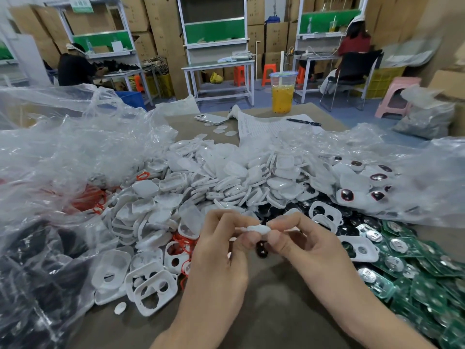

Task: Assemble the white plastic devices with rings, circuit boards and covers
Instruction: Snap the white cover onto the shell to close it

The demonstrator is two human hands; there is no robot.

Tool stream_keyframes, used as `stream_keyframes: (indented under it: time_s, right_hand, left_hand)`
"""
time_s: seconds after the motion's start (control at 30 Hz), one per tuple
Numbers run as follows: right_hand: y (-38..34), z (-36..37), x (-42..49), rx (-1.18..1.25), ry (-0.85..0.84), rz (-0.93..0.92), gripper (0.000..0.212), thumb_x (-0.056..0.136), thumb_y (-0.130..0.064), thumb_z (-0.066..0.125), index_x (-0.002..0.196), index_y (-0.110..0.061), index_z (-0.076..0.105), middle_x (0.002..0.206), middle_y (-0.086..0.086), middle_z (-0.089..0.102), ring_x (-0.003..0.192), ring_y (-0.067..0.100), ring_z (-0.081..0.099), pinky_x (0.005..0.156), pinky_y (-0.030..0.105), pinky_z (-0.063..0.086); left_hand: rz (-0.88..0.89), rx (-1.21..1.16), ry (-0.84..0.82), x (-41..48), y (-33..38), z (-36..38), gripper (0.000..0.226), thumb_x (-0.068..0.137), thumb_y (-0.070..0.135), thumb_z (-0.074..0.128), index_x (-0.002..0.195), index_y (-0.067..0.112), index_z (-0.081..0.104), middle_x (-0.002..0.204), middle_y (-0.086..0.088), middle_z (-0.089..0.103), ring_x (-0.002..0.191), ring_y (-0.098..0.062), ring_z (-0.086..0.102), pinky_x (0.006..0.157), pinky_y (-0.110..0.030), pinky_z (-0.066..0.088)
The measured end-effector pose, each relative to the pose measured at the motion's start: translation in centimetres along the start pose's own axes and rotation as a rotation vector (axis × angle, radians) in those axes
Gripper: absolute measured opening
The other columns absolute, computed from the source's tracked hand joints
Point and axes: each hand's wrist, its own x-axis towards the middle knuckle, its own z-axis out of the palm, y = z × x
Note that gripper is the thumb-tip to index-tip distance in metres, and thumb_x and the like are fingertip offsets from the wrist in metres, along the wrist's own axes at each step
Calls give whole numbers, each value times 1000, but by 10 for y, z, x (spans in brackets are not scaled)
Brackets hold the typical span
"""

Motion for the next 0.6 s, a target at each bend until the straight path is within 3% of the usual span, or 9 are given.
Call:
stream_keyframes:
  time_s: [0.07, 0.13, 0.27, 0.43, 0.6]
  right_hand:
    - [0, -4, 5, 316, -86, 148, 31, 70, -43, 84, 92, -21, 79, 93, 8, 77, 88, 20, 74, 79, 23, 58]
    - [1, -7, 9, 460, -102, 211, 29, 65, -31, 81, 91, -17, 80, 90, 13, 75, 82, 20, 74, 73, 22, 58]
    - [1, -11, 13, 554, -25, 204, 29, 63, -14, 79, 92, -18, 81, 90, 8, 76, 84, 18, 75, 71, 22, 59]
    - [-4, -15, 14, 632, -90, 275, 37, 69, -7, 77, 106, -10, 77, 113, 19, 73, 101, 29, 73, 77, 31, 60]
    - [-3, -15, 15, 627, -101, 276, 42, 67, -6, 77, 109, -8, 76, 116, 21, 72, 107, 31, 71, 80, 30, 60]
  left_hand:
    - [78, 18, -5, 3, -3, -5, 21, 92, 19, 64, 95, 40, 64, 108, 18, 55, 103, 0, 63, 81, -5, 43]
    - [135, 11, -54, 3, -6, -9, 23, 91, 13, 65, 98, 35, 68, 114, 16, 55, 110, -5, 63, 86, -8, 44]
    - [92, -26, -119, 5, -8, -10, 32, 89, 7, 73, 99, 38, 72, 119, 17, 54, 114, -10, 64, 91, -14, 48]
    - [-13, -80, -197, 5, -4, -8, 38, 87, 0, 74, 98, 36, 73, 114, 9, 62, 108, -16, 67, 87, -21, 52]
    - [-215, -287, -243, 1, 8, -10, 40, 94, 5, 67, 109, 42, 68, 107, 12, 72, 95, -5, 70, 73, -9, 50]
